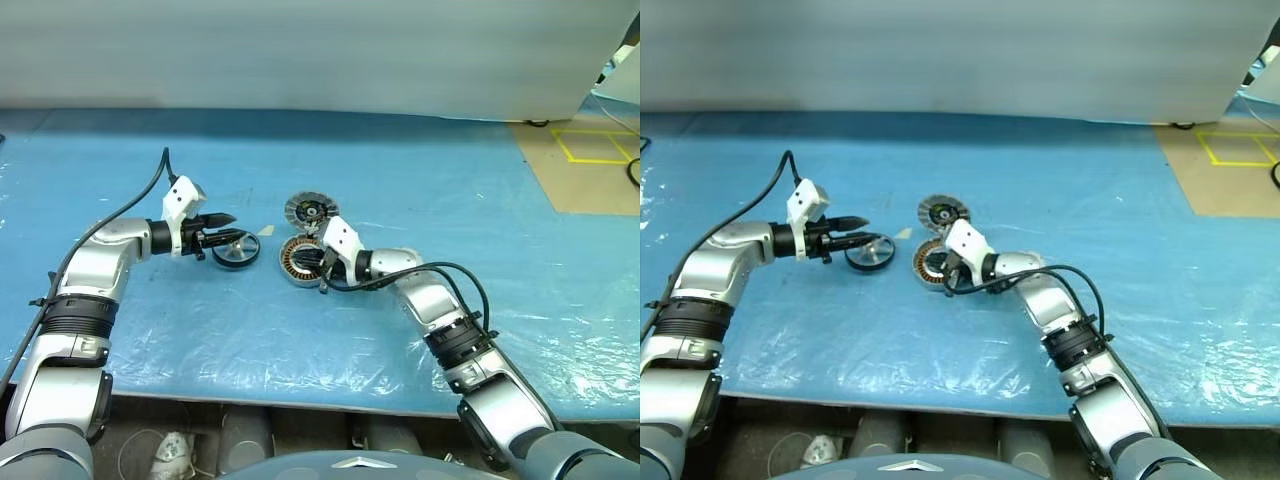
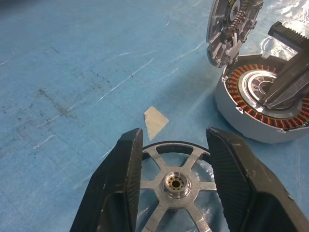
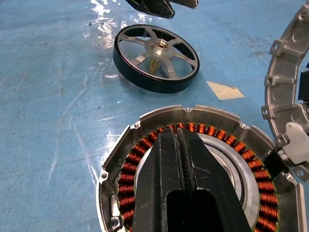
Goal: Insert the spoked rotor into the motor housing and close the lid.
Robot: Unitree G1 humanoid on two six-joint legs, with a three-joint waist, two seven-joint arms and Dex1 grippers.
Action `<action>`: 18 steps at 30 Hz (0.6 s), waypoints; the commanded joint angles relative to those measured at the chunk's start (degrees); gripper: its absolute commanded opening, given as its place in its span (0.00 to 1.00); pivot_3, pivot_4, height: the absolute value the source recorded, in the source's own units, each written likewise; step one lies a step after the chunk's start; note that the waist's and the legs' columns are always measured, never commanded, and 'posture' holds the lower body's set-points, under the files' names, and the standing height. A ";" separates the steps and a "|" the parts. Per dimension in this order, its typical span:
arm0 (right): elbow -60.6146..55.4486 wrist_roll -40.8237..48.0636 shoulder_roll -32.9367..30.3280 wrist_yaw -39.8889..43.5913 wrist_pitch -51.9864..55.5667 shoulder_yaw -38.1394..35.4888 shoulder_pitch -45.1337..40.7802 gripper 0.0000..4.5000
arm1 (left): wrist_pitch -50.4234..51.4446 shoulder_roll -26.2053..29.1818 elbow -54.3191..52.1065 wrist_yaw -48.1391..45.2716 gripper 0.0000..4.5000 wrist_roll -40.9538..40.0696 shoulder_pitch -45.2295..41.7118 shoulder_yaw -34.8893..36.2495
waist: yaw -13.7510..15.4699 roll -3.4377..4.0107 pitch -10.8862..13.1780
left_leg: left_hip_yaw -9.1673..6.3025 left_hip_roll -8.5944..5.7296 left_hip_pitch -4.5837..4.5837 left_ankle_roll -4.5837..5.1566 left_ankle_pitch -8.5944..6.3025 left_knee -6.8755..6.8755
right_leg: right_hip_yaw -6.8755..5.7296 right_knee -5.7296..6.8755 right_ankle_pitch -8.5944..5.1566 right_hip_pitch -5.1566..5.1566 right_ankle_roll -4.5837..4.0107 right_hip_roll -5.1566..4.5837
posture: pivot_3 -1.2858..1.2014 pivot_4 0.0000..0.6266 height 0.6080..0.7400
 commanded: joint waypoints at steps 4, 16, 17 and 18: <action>1.86 -0.85 0.17 -0.04 0.69 0.86 0.20 0.00 | -1.41 0.32 -2.00 -0.83 0.49 -0.46 0.91 1.19 | -0.08 0.00 0.00 | 0.00 0.01 0.02 0.00 0.00 -0.01 | 0.00 0.01 0.00 0.00 0.00 0.01 | 0.52 0.24 1.00; -2.13 4.06 -0.46 2.43 -0.13 -3.34 1.22 0.00 | 6.42 -1.40 4.10 2.25 0.49 3.10 -7.62 -1.83 | 0.13 -0.01 0.01 | -0.01 0.00 -0.04 0.00 0.00 -0.01 | -0.03 -0.02 0.00 -0.01 0.00 0.00 | 0.52 0.24 1.00; -2.09 4.04 -0.61 2.33 -0.16 -3.49 1.24 0.00 | 7.75 -1.79 4.12 2.21 0.49 3.03 -8.41 -2.12 | 0.15 -0.01 0.01 | -0.02 0.00 -0.05 0.00 0.00 -0.01 | -0.04 -0.02 0.00 -0.01 0.00 0.00 | 0.52 0.24 1.00; -1.96 3.99 -0.71 2.20 -0.22 -3.62 1.26 0.00 | 8.79 -2.00 4.17 2.00 0.49 3.35 -9.16 -2.75 | 0.17 -0.01 0.01 | -0.02 0.00 -0.06 0.00 0.00 -0.01 | -0.04 -0.02 0.00 -0.01 0.00 0.00 | 0.52 0.24 1.00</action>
